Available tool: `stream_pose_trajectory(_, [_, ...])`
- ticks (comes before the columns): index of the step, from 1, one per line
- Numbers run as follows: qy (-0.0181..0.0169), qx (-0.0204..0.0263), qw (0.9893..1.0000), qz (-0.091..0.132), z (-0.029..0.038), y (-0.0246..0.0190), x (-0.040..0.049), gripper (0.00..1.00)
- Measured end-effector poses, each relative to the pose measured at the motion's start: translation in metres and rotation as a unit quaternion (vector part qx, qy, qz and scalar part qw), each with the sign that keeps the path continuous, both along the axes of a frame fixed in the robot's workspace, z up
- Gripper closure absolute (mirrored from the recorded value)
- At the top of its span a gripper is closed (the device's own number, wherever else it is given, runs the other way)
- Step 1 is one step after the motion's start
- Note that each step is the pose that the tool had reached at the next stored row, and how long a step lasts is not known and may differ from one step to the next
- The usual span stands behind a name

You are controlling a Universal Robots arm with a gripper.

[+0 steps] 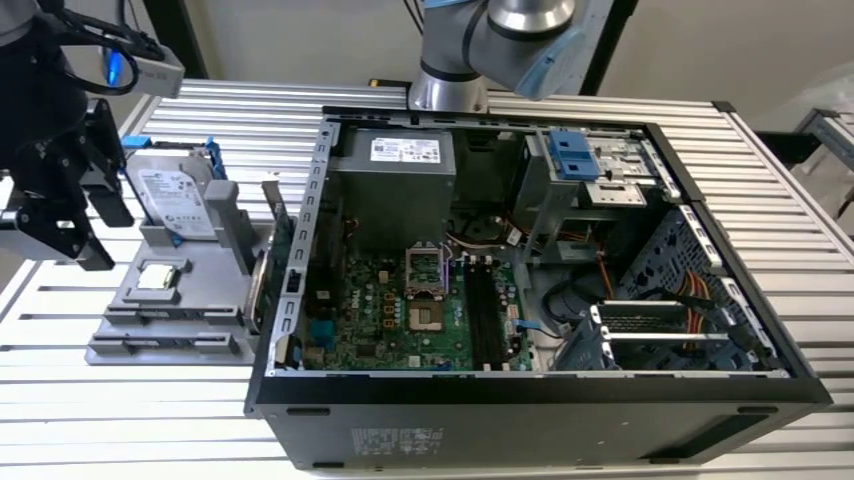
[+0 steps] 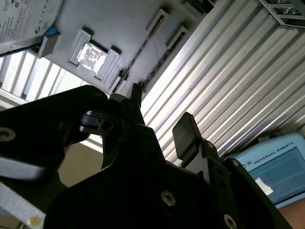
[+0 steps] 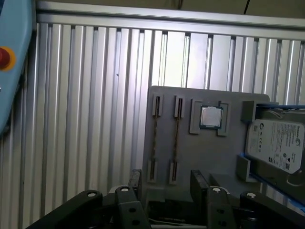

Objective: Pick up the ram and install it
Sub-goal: 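Pick up the ram and move it above insertion slot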

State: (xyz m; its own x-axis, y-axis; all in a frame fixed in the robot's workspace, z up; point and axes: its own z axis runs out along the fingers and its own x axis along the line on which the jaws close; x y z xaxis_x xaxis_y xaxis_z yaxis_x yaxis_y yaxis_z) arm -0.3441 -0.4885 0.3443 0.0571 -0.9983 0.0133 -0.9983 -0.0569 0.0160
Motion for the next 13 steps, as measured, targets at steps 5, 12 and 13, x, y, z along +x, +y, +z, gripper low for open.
stream_pose_trajectory(5, [0.0000,0.0000,1.0000,0.000,-0.0024,-0.0019,0.0000,0.00])
stream_pose_trajectory(12, [0.0000,0.0000,1.0000,0.000,-0.0065,-0.0028,0.0000,0.00])
stream_pose_trajectory(13, [0.0000,0.0000,1.0000,0.000,-0.0071,-0.0028,0.0000,0.00])
